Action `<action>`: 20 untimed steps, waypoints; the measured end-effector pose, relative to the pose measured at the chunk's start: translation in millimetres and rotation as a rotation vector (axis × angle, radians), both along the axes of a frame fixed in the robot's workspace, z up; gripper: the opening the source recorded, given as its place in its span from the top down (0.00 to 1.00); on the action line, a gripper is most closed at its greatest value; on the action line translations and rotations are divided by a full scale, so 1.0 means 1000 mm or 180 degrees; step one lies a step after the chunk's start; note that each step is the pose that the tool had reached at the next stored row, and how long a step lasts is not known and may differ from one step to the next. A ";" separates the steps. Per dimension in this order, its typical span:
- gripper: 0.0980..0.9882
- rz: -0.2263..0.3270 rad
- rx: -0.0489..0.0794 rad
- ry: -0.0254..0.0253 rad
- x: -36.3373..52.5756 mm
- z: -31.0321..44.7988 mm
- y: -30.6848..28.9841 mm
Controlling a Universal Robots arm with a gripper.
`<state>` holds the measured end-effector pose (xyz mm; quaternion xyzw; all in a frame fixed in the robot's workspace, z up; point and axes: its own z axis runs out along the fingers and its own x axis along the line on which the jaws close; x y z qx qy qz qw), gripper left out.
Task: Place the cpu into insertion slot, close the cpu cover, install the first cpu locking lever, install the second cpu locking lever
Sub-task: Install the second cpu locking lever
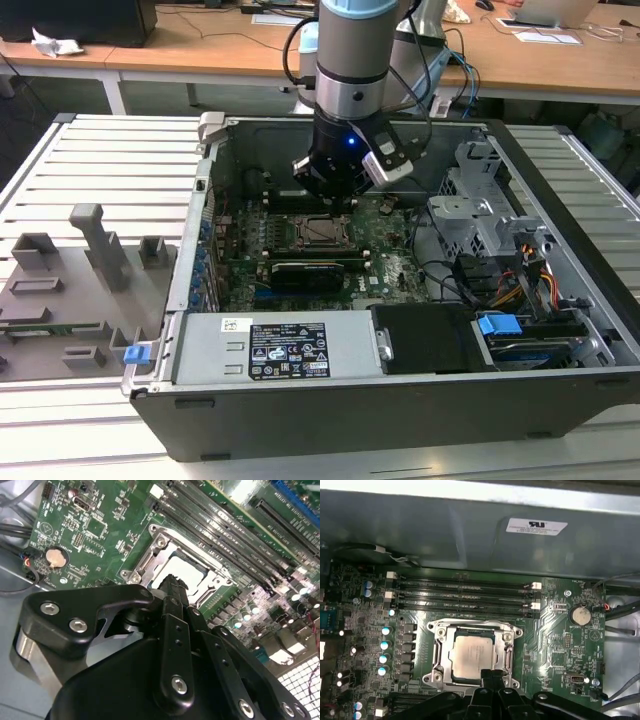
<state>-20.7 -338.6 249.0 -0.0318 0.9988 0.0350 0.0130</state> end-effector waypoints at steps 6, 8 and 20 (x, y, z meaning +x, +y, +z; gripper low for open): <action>0.99 0.0000 0.0002 0.0023 -0.0001 -0.0003 -0.0148; 0.99 0.0000 0.0002 0.0023 -0.0003 -0.0004 -0.0200; 0.99 0.0000 0.0009 0.0028 -0.0144 -0.0038 -0.0383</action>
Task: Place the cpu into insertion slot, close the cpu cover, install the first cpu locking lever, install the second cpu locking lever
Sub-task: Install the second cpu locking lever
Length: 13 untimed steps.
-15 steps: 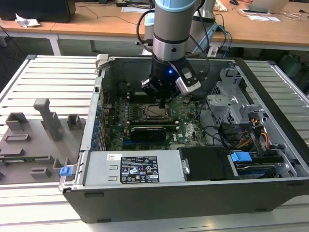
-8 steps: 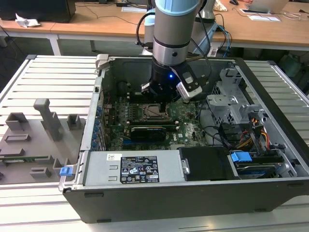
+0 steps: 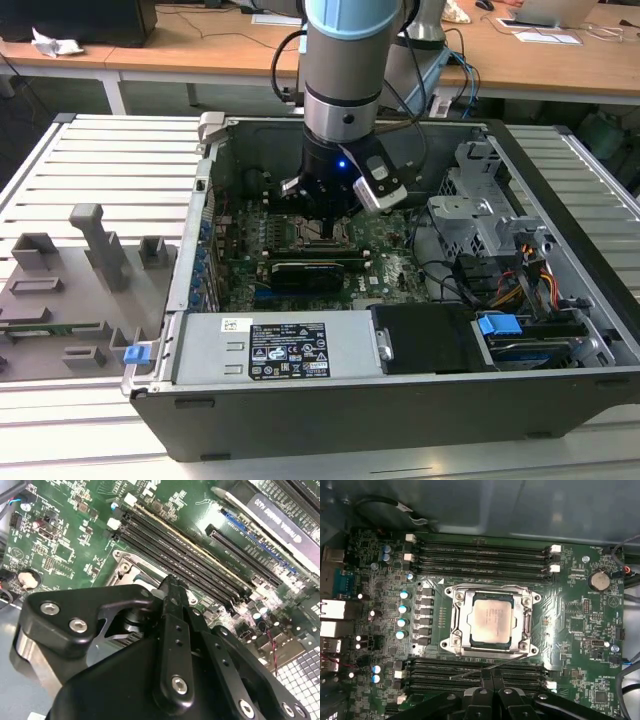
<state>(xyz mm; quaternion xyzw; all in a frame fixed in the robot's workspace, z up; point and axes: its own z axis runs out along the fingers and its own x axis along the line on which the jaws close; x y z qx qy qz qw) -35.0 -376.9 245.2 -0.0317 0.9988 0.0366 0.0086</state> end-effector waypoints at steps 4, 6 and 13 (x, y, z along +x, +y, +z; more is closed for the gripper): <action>0.99 0.0000 0.0038 0.0040 0.0000 -0.0006 -0.0025; 0.99 0.0000 0.0050 0.0083 0.0001 -0.0014 -0.0026; 0.99 0.0000 0.0087 0.0090 -0.0136 -0.0054 -0.0027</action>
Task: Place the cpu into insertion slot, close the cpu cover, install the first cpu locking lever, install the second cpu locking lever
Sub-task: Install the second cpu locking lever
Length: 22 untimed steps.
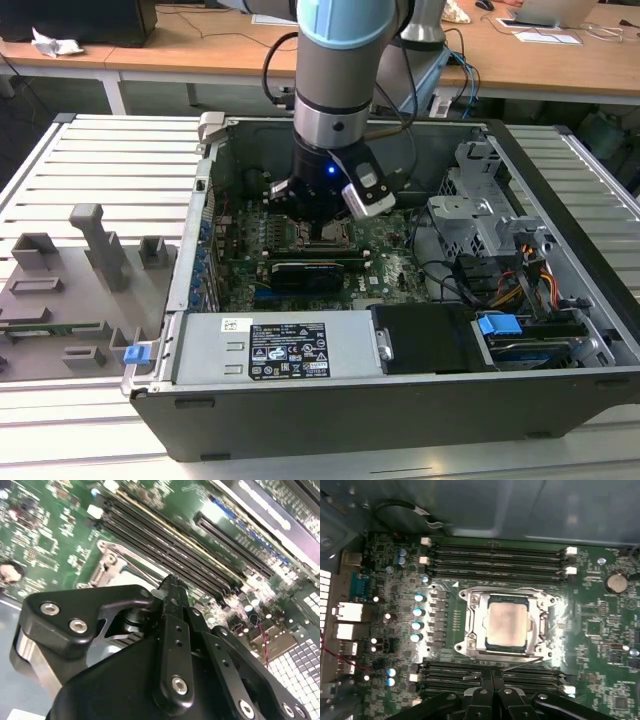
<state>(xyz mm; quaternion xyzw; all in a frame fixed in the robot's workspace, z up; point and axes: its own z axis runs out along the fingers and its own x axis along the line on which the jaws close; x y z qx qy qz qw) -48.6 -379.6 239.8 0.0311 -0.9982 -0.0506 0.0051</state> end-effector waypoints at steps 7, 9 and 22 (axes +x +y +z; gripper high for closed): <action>0.99 0.0003 0.0009 0.0000 -0.0055 -0.0133 -0.0001; 0.99 0.0004 0.0058 0.0001 -0.0065 -0.0141 -0.0011; 0.99 0.0035 0.0298 0.0001 -0.0145 -0.0215 -0.0133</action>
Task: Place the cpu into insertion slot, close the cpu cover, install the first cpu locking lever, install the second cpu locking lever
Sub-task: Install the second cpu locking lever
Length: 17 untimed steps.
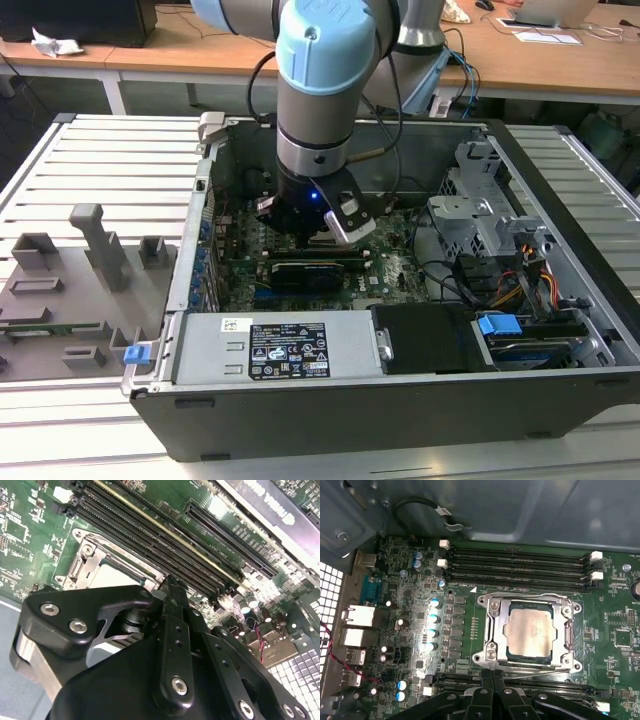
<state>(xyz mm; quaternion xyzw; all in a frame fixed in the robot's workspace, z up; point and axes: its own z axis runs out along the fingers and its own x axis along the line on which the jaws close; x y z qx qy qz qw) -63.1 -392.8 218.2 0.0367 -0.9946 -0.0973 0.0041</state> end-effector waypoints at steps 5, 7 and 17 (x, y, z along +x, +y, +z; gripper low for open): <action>0.99 0.0000 0.0044 0.0000 -0.0025 -0.0057 -0.0014; 0.99 0.0000 0.0053 0.0000 -0.0026 -0.0092 -0.0018; 0.99 0.0000 0.0208 -0.0005 -0.0100 -0.0188 -0.0018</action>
